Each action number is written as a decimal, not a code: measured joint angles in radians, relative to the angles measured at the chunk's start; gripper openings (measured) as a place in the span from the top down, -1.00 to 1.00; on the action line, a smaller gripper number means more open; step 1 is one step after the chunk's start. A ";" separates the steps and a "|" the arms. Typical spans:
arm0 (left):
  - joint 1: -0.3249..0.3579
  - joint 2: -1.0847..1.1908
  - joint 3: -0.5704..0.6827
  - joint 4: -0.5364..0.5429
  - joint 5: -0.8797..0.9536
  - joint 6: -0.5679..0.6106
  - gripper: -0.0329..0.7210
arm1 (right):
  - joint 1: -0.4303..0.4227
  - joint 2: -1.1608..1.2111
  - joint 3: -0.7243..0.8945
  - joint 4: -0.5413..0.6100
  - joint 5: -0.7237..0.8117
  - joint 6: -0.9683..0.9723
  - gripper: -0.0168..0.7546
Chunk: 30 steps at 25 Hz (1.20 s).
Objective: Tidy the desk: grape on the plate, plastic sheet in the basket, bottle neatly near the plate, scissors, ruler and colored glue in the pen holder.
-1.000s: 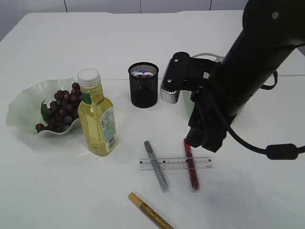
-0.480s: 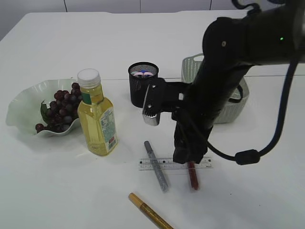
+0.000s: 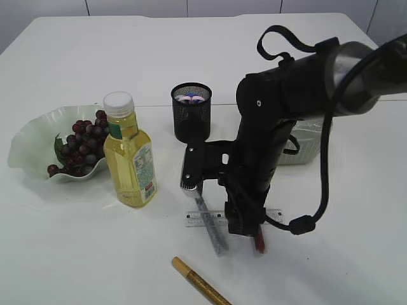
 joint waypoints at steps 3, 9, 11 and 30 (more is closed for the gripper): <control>0.000 0.000 0.000 0.000 0.000 0.000 -0.20 | 0.000 0.005 0.000 -0.009 -0.031 0.011 -0.15; 0.000 0.000 0.000 0.000 0.000 0.002 -0.20 | 0.000 0.009 -0.002 -0.029 -0.050 0.013 -0.15; 0.000 0.000 0.000 0.000 0.000 0.002 -0.20 | 0.000 0.024 -0.012 -0.031 -0.052 0.013 -0.15; 0.000 0.000 0.000 -0.002 0.000 0.004 -0.20 | 0.000 0.094 -0.091 -0.036 0.039 0.025 -0.15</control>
